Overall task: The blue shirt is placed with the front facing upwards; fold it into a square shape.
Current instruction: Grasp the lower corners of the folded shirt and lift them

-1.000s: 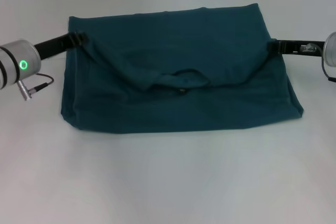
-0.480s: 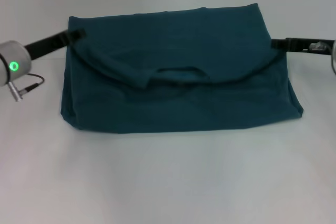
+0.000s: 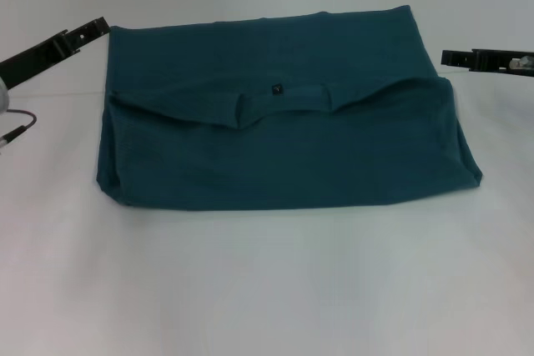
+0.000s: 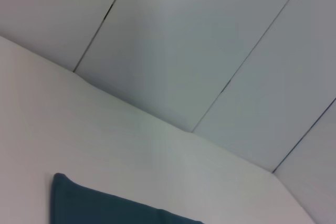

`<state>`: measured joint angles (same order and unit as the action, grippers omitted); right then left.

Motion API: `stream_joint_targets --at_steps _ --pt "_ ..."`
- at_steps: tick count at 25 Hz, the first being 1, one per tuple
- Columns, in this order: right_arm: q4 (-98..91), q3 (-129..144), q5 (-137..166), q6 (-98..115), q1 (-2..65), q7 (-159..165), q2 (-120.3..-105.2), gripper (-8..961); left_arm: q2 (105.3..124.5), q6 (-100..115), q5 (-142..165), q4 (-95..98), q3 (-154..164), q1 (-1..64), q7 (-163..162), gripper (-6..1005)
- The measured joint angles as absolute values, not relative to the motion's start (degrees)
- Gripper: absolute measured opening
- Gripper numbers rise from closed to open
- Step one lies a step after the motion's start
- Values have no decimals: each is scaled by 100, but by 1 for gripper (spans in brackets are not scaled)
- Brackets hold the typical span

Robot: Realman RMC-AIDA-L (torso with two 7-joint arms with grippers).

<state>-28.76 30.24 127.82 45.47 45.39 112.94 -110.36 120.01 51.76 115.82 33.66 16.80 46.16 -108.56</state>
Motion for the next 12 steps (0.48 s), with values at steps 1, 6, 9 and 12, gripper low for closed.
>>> stream_joint_targets --at_steps 1,6,9,12 --pt "-2897 3024 12783 4601 4515 11294 -11036 610 11997 5267 11550 3376 1704 4566 -10859 822" --pt "-2994 3026 12783 4987 4326 11318 -11035 622 11999 5590 11517 3544 1915 4312 -10913 865" --pt "-3037 3032 12787 5341 4157 11357 -11017 620 11996 5855 11515 3604 1967 4161 -10932 891" --pt "-3051 3034 12797 5676 4007 11487 -10987 619 11980 6179 11517 3681 1972 3991 -10933 900"
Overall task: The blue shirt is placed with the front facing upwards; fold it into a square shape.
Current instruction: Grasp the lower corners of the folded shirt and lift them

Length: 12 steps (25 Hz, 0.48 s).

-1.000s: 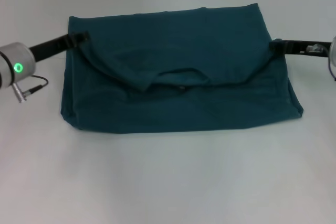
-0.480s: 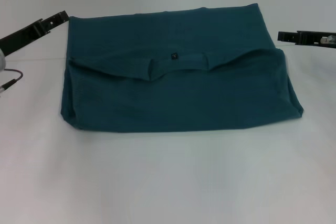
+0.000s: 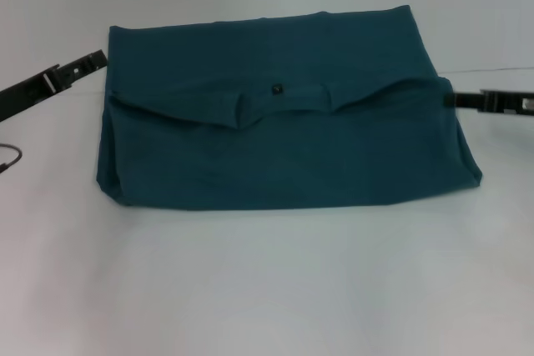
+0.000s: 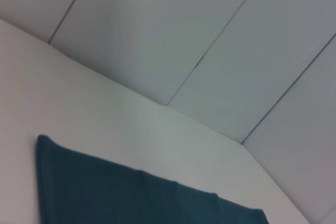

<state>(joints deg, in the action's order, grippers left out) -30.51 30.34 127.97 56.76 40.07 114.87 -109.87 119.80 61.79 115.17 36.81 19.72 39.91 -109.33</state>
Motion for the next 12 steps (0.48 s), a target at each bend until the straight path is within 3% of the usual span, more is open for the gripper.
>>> stream_joint_targets --at_steps 12 --pt "-3322 3051 13240 6580 3539 12039 -11001 613 12040 6986 11570 4121 2373 3226 -10897 897"
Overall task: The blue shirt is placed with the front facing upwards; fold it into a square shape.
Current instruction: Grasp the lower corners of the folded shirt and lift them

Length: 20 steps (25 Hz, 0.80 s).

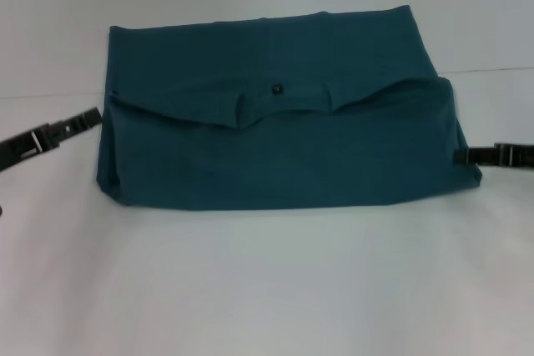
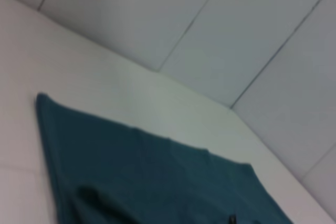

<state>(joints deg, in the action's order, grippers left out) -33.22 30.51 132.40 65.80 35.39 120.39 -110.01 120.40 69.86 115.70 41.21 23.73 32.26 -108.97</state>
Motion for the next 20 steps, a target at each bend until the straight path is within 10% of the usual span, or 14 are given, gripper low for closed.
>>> stream_joint_targets --at_steps 20 --pt "-3289 3467 13474 5878 3701 12083 -11275 606 12163 7189 11562 4145 2508 3074 -10875 892"
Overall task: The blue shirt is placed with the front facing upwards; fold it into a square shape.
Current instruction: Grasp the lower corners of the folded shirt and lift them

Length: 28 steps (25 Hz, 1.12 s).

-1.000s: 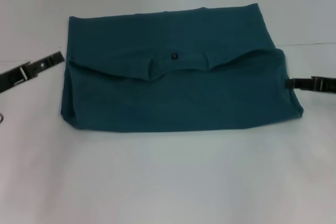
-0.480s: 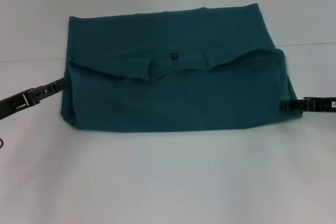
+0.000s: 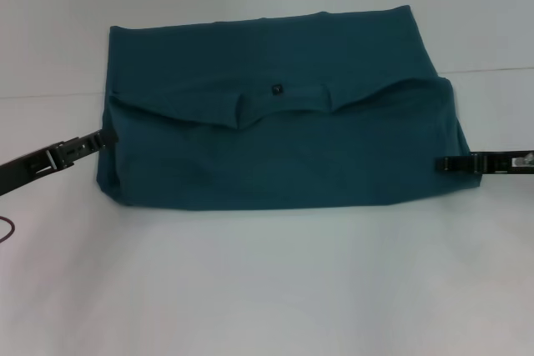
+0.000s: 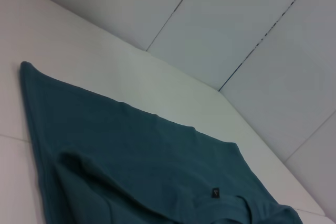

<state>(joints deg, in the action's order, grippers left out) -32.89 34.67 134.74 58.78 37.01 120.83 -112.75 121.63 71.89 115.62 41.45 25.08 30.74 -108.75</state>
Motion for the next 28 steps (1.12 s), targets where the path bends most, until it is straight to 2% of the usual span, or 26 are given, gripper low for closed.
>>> stream_joint_targets --at_steps 4,12,17,23,28 --pt "-3278 3472 13470 5873 3749 12116 -11343 606 12164 7179 11544 4140 2556 3079 -10873 891" --pt "-3329 3472 13465 6003 3715 12328 -11342 429 12165 7176 11546 4140 2559 3067 -10871 889" --pt "-3331 3470 13462 5971 3700 12330 -11347 195 12182 7154 11573 4138 2558 3039 -10857 888" --pt "-3332 3419 13422 5988 3686 12282 -11345 27 12232 7032 11574 4138 2755 3018 -10758 886" --pt "-3393 3418 13412 6086 3643 12272 -11345 27 12295 6549 11574 4132 3213 3015 -10711 885"
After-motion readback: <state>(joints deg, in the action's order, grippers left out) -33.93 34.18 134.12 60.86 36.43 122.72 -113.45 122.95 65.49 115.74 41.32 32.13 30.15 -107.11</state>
